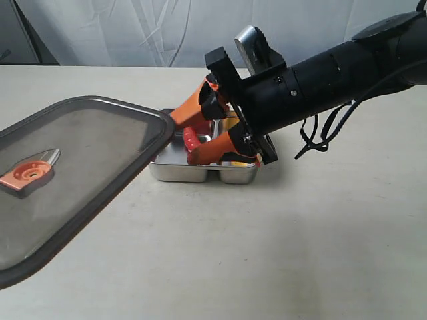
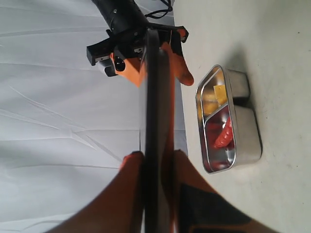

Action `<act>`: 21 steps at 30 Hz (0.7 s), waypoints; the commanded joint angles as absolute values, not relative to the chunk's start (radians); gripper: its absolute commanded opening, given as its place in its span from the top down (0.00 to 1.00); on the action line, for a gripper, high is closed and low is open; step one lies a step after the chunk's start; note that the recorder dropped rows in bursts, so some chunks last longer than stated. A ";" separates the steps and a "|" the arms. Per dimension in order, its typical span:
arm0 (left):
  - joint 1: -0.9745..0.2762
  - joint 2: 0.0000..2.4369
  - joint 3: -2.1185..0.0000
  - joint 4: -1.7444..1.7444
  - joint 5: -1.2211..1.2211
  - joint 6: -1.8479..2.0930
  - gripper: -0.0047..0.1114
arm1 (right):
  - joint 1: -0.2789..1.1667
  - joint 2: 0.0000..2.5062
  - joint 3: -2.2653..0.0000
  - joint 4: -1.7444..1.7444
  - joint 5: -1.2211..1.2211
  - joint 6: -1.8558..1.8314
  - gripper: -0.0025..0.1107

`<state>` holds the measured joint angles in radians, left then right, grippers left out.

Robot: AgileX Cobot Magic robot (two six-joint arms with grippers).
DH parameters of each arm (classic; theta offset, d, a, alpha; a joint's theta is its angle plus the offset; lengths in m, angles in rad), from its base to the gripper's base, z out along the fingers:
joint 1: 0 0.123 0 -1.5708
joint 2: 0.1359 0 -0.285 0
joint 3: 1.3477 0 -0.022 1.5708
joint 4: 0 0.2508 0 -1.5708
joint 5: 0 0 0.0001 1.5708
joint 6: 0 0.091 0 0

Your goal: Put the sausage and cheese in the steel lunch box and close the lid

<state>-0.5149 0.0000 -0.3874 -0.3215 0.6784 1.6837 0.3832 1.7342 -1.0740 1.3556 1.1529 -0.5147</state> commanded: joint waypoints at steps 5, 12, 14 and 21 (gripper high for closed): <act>-0.521 0.000 -0.387 -0.357 0.706 1.652 0.96 | 0.389 1.726 -1.082 1.452 1.221 -0.522 0.42; -0.521 0.000 -0.387 -0.261 0.700 1.599 0.96 | 0.389 1.726 -1.082 1.469 1.221 -0.526 0.42; -0.521 0.000 -0.387 -0.247 0.700 1.575 0.96 | 0.389 1.726 -1.082 1.483 1.221 -0.540 0.42; -0.521 0.000 -0.387 -0.252 0.665 1.530 0.96 | 0.347 1.726 -1.082 1.528 1.221 -0.552 0.42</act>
